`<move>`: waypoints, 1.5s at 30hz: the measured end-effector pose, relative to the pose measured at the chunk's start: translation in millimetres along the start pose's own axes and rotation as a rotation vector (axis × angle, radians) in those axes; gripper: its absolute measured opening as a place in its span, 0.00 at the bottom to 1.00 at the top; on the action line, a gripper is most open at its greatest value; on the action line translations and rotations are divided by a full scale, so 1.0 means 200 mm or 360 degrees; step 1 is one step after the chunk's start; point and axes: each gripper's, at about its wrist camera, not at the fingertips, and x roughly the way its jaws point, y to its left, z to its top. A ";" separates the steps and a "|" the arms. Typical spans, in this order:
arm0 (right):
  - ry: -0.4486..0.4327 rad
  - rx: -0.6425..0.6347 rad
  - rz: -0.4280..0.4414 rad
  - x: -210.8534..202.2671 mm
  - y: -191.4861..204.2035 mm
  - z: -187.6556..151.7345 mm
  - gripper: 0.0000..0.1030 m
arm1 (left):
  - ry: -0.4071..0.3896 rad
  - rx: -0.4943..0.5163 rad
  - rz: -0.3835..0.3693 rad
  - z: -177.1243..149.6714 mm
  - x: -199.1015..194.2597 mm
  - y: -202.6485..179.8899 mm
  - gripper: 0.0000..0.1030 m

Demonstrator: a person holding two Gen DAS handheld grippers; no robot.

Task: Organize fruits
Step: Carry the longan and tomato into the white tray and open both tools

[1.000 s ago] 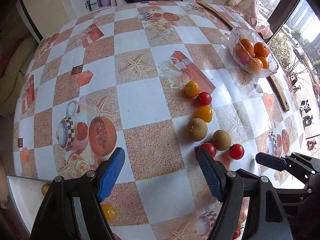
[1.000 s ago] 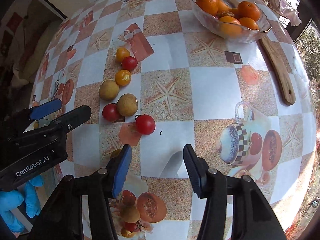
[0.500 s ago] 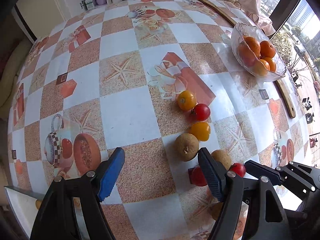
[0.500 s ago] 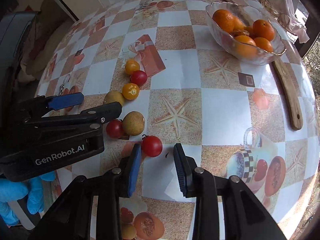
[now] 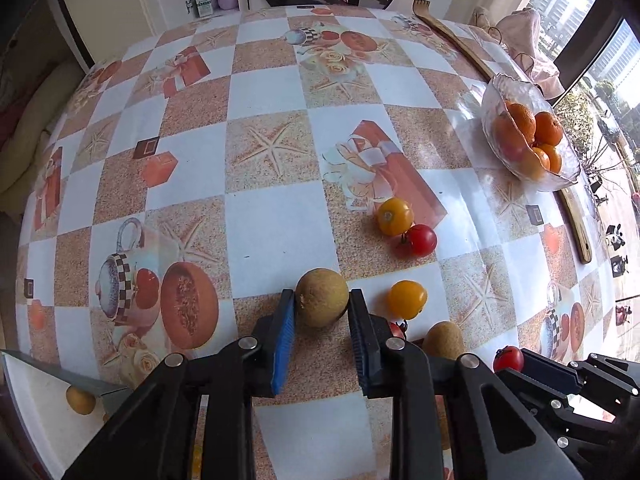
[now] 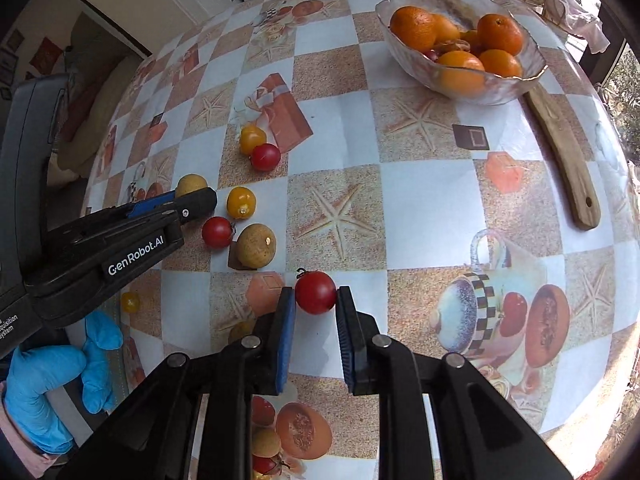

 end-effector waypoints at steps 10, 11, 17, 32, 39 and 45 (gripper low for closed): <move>0.0019 0.0010 0.0002 -0.09 0.02 -0.08 0.22 | -0.0074 -0.0075 -0.0023 -0.17 -0.23 0.13 0.27; 0.0022 0.0003 0.0001 -0.10 0.04 -0.09 0.22 | -0.0077 -0.0081 -0.0022 -0.20 -0.25 0.14 0.27; 0.0037 -0.0065 0.0004 -0.13 0.16 -0.15 0.22 | -0.0084 -0.0130 -0.0005 -0.36 -0.36 0.25 0.27; 0.0113 -0.0338 0.0075 -0.06 0.71 -0.22 0.22 | -0.0082 -0.0386 0.0093 -0.71 -0.54 0.73 0.27; 0.0177 -0.0458 0.0154 0.04 1.02 -0.23 0.22 | -0.0055 -0.0456 0.0217 -0.81 -0.54 0.99 0.27; 0.0258 -0.0535 0.0187 0.18 1.23 -0.25 0.22 | -0.0012 -0.0431 0.0305 -0.79 -0.44 1.13 0.27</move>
